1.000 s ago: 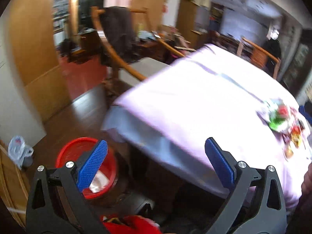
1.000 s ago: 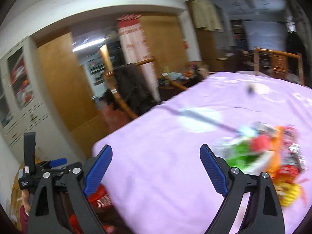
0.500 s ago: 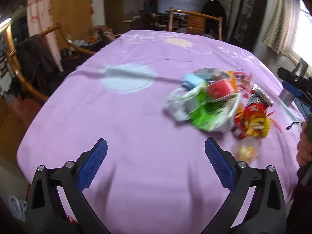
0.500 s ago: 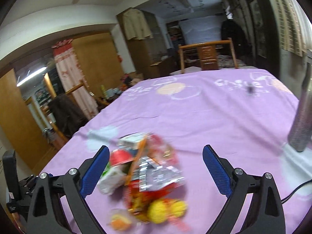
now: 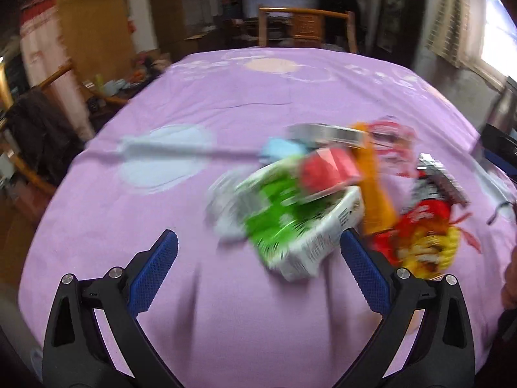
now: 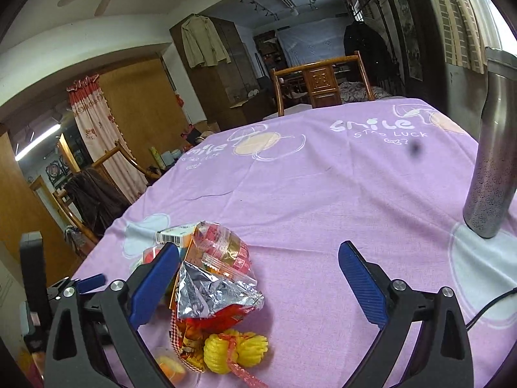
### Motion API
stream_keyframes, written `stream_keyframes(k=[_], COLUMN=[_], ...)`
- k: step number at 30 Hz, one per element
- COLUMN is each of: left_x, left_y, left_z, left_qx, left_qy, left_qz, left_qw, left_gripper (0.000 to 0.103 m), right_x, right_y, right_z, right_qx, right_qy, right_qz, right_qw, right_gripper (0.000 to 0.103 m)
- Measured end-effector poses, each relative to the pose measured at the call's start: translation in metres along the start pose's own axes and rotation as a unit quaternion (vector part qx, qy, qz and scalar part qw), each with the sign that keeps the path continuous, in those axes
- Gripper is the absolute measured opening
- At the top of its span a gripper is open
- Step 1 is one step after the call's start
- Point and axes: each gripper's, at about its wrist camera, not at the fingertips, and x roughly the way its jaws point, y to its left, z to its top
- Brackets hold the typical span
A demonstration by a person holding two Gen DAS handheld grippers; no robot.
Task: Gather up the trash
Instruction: 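Return the left gripper to the table and approach the clear plastic cup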
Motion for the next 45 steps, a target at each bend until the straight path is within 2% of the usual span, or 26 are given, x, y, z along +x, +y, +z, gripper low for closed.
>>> stream_keyframes(k=[2,4,6,7,9,12,17,24,32,38,40,43,45], left_x=[-0.008,-0.015,-0.024,-0.029,-0.036,-0.035,-0.029,-0.048,-0.032,-0.020,-0.019,-0.023,-0.028], left_y=[0.041,0.079,0.101,0.107,0.105,0.073,0.021,-0.010,-0.031,-0.023,-0.021,-0.008,0.014], left_z=[-0.009,-0.020,-0.027,-0.030,-0.032,-0.028,-0.024,-0.046,-0.067,-0.049,-0.042,-0.037,-0.040], left_qx=[-0.032,-0.072,-0.105,-0.119,-0.120,-0.072,0.008,0.049,0.078,0.034,0.031,0.027,-0.002], left_qy=[0.001,0.010,0.009,0.003,-0.010,-0.022,-0.021,-0.025,0.000,0.011,0.006,-0.014,-0.010], left_qz=[0.050,0.081,0.072,0.056,0.024,-0.020,-0.037,-0.090,-0.074,-0.089,-0.077,-0.029,-0.036], left_qw=[0.9982,0.9941,0.9919,0.9913,0.9925,0.9970,0.9990,0.9944,0.9942,0.9954,0.9965,0.9991,0.9993], left_gripper=[0.097,0.097,0.096,0.096,0.096,0.096,0.096,0.096,0.096,0.096,0.096,0.097,0.097], right_x=[-0.003,-0.007,-0.008,-0.008,-0.008,-0.006,-0.006,-0.005,-0.003,-0.001,-0.001,-0.002,-0.002], right_y=[0.002,0.004,0.005,0.007,0.009,0.011,0.009,0.007,0.012,0.013,0.013,0.013,0.012], right_z=[-0.001,-0.003,-0.003,-0.003,-0.004,-0.005,-0.004,-0.005,-0.008,-0.008,-0.008,-0.008,-0.008], right_qx=[0.001,-0.002,-0.007,-0.010,-0.015,-0.022,-0.014,-0.002,-0.013,-0.013,-0.013,-0.011,-0.009], right_qy=[-0.002,-0.005,-0.007,-0.007,-0.007,-0.004,-0.001,0.012,0.016,0.017,0.018,0.017,0.016], right_qz=[0.003,0.006,0.008,0.007,0.003,-0.009,-0.012,0.005,-0.001,-0.001,-0.003,0.000,0.002], right_qw=[1.000,1.000,1.000,1.000,1.000,1.000,1.000,1.000,1.000,1.000,1.000,1.000,1.000], right_gripper=[0.097,0.097,0.097,0.097,0.097,0.097,0.097,0.097,0.097,0.097,0.097,0.097,0.097])
